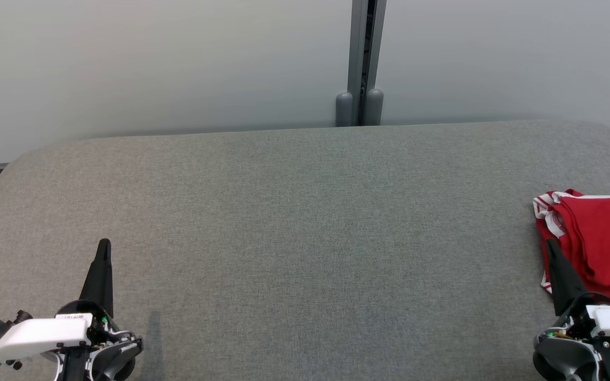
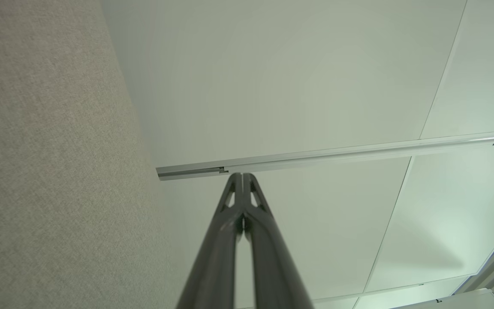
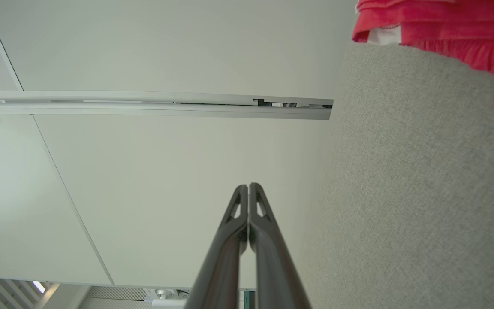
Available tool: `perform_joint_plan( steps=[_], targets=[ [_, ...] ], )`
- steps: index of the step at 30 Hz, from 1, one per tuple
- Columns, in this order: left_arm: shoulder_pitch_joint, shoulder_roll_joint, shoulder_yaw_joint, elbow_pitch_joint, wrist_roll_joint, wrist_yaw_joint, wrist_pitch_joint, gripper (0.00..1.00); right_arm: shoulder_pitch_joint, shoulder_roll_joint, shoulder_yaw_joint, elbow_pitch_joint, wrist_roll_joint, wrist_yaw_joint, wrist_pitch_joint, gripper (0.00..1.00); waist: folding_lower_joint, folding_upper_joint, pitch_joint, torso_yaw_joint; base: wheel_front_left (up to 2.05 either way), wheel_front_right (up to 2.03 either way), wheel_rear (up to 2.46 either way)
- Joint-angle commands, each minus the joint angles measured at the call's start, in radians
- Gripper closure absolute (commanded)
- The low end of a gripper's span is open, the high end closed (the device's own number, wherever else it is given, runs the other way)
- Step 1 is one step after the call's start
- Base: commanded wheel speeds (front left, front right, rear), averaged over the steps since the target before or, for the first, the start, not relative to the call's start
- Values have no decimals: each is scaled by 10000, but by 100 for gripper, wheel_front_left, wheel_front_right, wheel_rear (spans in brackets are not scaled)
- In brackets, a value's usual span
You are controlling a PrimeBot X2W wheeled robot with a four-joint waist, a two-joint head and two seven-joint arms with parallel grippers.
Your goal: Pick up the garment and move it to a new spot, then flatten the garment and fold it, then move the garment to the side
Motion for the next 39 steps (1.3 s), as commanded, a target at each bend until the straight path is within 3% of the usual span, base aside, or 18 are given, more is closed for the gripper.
perform_joint_plan(
  steps=[1, 39],
  targets=[
    [-127, 50, 39, -23, -11, -39, 31, 100, -20, -96, -12, -35, 26, 4, 34, 100, 0, -1, 0, 0, 0, 0, 0],
    [-127, 51, 39, -24, -11, -40, 29, 100, -20, -95, -11, -35, 26, 4, 35, 100, 0, -1, 0, 0, 0, 0, 0]
  ],
)
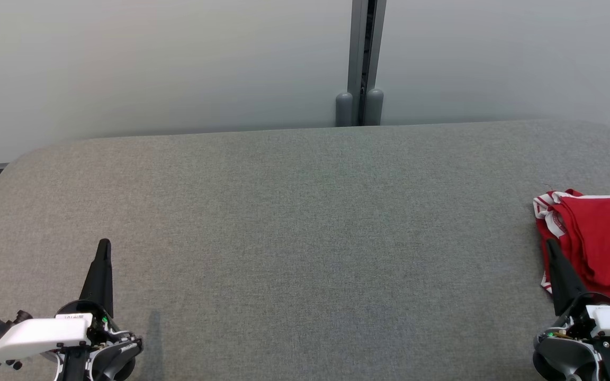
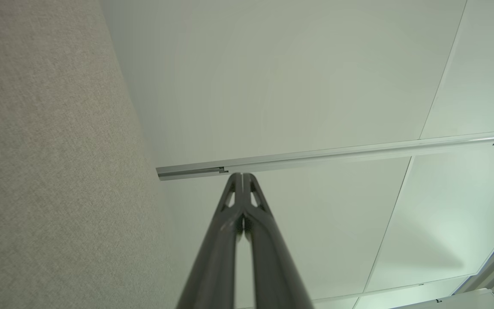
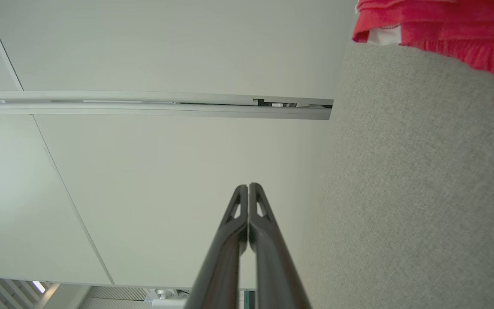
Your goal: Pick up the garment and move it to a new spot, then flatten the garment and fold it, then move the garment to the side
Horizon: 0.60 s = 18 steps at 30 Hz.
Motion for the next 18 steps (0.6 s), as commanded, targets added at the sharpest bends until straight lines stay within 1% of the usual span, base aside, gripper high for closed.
perform_joint_plan(
  steps=[1, 18],
  targets=[
    [-127, 53, 39, -25, -11, -40, 31, 100, -20, -93, -11, -35, 26, 4, 33, 100, 0, 0, 0, 0, 0, 0, 0],
    [-127, 53, 39, -24, -10, -40, 31, 100, -20, -93, -11, -35, 26, 4, 31, 100, 0, 0, 0, 0, 0, 0, 0]
  ],
)
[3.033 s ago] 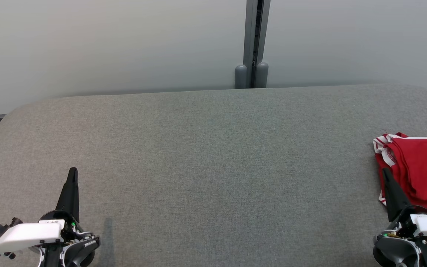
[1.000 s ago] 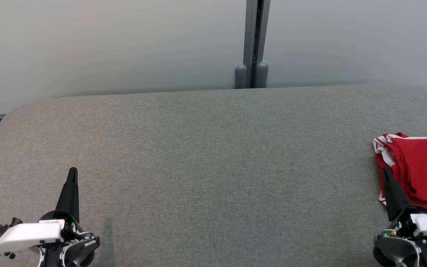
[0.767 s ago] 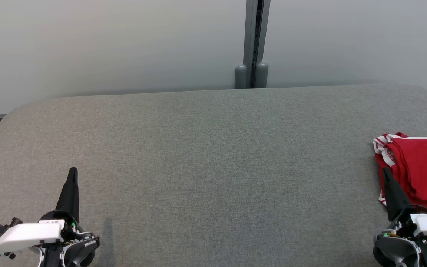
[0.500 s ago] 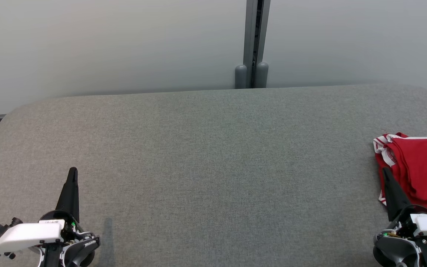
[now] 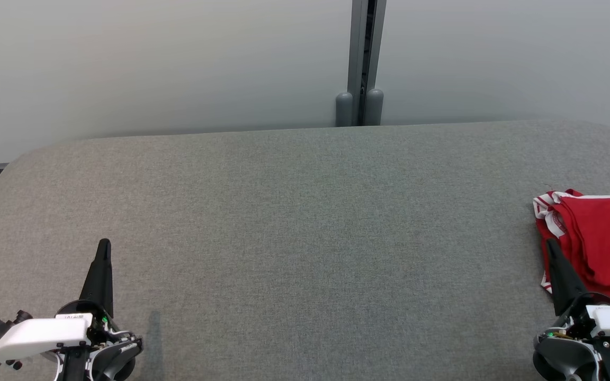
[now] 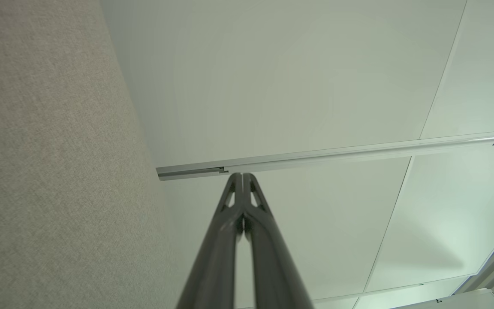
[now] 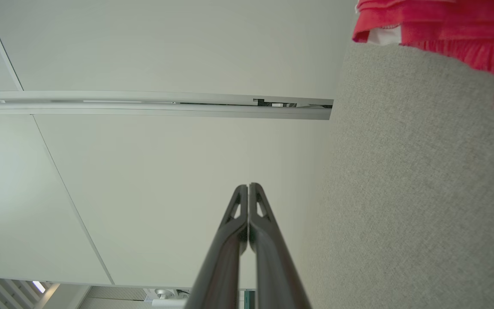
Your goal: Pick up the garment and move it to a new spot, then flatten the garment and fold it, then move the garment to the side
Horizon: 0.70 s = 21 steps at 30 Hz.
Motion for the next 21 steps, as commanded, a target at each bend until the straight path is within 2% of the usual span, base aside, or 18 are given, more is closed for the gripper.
perform_joint_plan(
  steps=[1, 21],
  targets=[
    [-127, 53, 39, -22, -10, -40, 32, 100, -20, -93, -11, -35, 26, 4, 35, 100, 0, -1, 0, 0, 0, 0, 0],
    [-128, 53, 39, -22, -10, -40, 30, 100, -20, -93, -10, -35, 26, 4, 33, 100, 0, -1, 0, 0, 0, 0, 0]
  ],
)
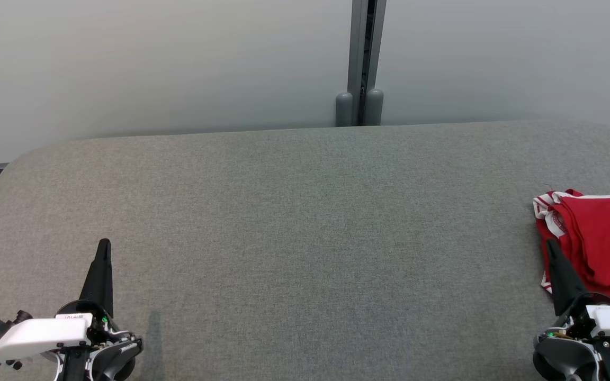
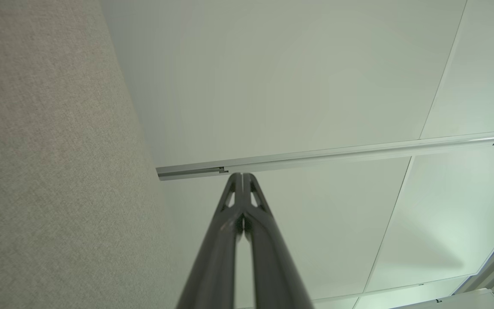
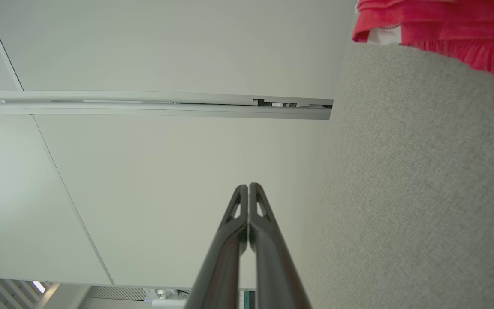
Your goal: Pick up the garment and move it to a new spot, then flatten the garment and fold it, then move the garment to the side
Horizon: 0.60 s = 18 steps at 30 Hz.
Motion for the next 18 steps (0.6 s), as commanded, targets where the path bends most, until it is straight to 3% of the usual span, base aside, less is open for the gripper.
perform_joint_plan(
  steps=[1, 18],
  targets=[
    [-128, 51, 39, -22, -10, -40, 30, 100, -19, -93, -10, -35, 26, 4, 33, 100, 0, 0, 0, 0, 0, 0, 0],
    [-128, 53, 39, -23, -10, -40, 32, 100, -19, -93, -10, -35, 26, 4, 31, 100, 0, 0, 0, 0, 0, 0, 0]
  ],
)
